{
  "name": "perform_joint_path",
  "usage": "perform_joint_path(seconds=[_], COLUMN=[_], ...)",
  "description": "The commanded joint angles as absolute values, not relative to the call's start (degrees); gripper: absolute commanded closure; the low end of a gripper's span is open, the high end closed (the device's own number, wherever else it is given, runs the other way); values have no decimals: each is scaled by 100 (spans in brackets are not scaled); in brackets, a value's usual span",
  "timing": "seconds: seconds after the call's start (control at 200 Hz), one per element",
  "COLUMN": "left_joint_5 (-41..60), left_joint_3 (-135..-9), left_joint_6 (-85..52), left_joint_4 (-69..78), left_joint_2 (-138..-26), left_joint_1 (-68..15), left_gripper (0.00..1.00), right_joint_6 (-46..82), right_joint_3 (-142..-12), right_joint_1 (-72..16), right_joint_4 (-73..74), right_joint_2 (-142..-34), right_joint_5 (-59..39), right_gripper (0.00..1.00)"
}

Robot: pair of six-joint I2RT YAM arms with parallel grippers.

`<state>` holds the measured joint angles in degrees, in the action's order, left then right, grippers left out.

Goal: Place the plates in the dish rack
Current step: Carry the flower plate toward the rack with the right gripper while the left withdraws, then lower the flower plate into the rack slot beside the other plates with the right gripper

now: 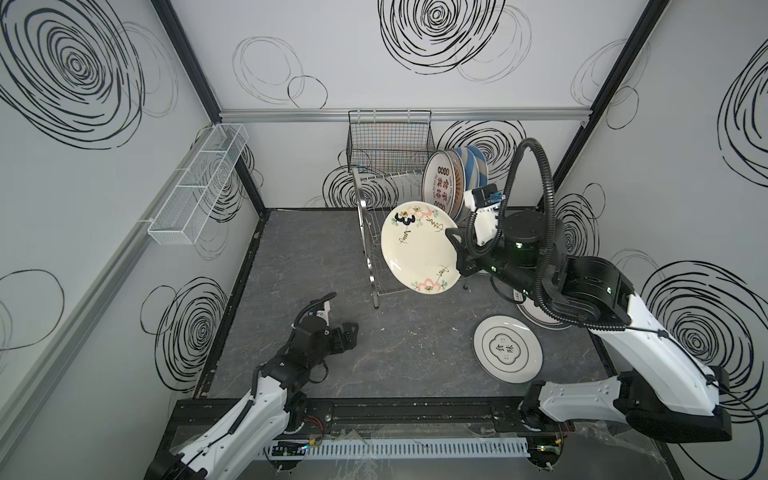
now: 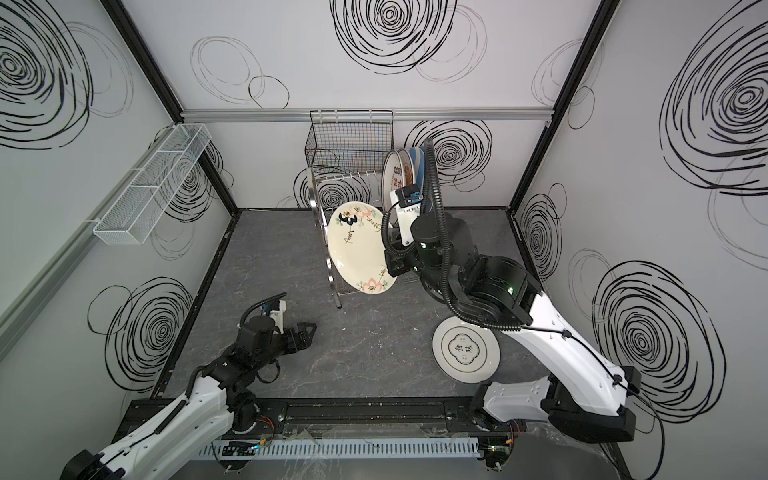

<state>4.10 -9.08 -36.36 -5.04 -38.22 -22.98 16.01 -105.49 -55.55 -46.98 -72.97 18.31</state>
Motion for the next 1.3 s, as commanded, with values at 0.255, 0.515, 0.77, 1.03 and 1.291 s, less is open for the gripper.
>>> perform_joint_path(seconds=[0.255, 0.515, 0.77, 1.03, 1.291], left_joint_5=[524, 536, 536, 527, 615], left_joint_3=[-862, -853, -894, -868, -910], left_joint_6=[-3513, -3516, -3507, -3516, -3490], left_joint_4=[-242, -226, -211, -201, -101], left_joint_2=[-3867, -3908, -4035, -4023, -4292], left_joint_1=[-2340, -2348, -2354, -2348, -2350], left_gripper=[4, 4, 4, 4, 4], right_joint_6=[26, -1069, -1605, -941, -1094], right_joint_3=[-11247, -11069, -10772, -10834, -10778], right_joint_1=[-5544, -5529, -5343, -4825, -4829], right_joint_4=[-2512, -1238, -376, -748, -341], right_joint_2=[-7812, -8288, -8620, -8941, -9148], right_joint_5=[4074, 5162, 5514, 4815, 4990], right_gripper=[100, 100, 100, 100, 100])
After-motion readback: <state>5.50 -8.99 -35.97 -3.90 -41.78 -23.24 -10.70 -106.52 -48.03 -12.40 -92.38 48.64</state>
